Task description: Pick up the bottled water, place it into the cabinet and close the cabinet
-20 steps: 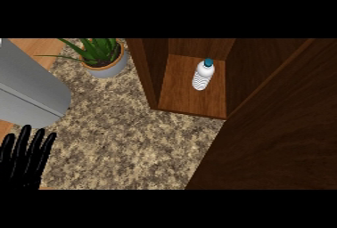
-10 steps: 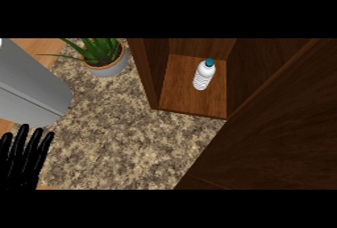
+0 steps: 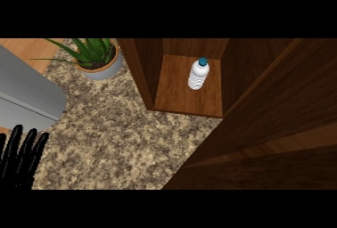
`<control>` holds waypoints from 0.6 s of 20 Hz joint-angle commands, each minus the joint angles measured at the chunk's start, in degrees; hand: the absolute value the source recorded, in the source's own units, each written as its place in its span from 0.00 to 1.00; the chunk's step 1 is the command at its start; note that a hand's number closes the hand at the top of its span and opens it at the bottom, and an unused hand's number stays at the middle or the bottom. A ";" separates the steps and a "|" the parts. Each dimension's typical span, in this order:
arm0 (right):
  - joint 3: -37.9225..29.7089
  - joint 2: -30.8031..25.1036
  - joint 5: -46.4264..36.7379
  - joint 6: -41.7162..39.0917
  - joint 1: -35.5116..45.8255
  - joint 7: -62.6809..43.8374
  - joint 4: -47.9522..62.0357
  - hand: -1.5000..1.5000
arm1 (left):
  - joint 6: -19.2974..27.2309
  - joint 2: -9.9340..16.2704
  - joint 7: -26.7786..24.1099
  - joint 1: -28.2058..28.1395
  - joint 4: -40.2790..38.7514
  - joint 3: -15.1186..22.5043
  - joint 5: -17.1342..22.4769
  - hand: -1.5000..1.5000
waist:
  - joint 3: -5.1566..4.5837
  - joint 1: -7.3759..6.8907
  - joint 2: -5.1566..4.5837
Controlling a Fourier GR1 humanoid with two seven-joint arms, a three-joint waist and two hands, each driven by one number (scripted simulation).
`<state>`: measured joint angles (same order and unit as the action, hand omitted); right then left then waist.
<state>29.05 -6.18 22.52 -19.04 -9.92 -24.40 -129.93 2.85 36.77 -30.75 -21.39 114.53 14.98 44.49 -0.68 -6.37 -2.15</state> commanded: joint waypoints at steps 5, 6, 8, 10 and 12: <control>-8.57 6.00 -1.38 18.53 16.44 1.20 15.94 1.00 | -1.48 0.06 0.56 0.71 0.23 0.71 0.35 0.00 | 0.31 -1.76 -0.18; -7.90 6.04 -1.35 20.98 19.06 2.28 19.70 1.00 | -2.06 0.22 0.31 0.60 -0.37 0.06 0.79 0.00 | 0.36 -2.02 -0.01; -10.53 6.09 -0.36 24.50 25.66 2.25 24.44 1.00 | -2.11 0.13 0.21 0.48 -1.34 0.09 0.49 0.00 | 0.38 -2.41 -0.14; -11.86 6.13 0.58 28.20 31.82 3.11 30.23 1.00 | -2.94 0.78 1.07 1.13 -0.79 -0.61 1.75 0.00 | 0.48 -2.36 0.00; -14.09 6.15 1.93 30.32 39.22 2.54 36.30 1.00 | -2.80 0.20 0.83 1.46 -1.95 -0.44 1.38 0.00 | 0.49 -1.82 0.14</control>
<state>18.53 -0.56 23.08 5.48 17.74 -22.18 -103.38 0.70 36.94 -30.20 -20.45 113.71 14.99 45.31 -0.26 -8.38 -2.13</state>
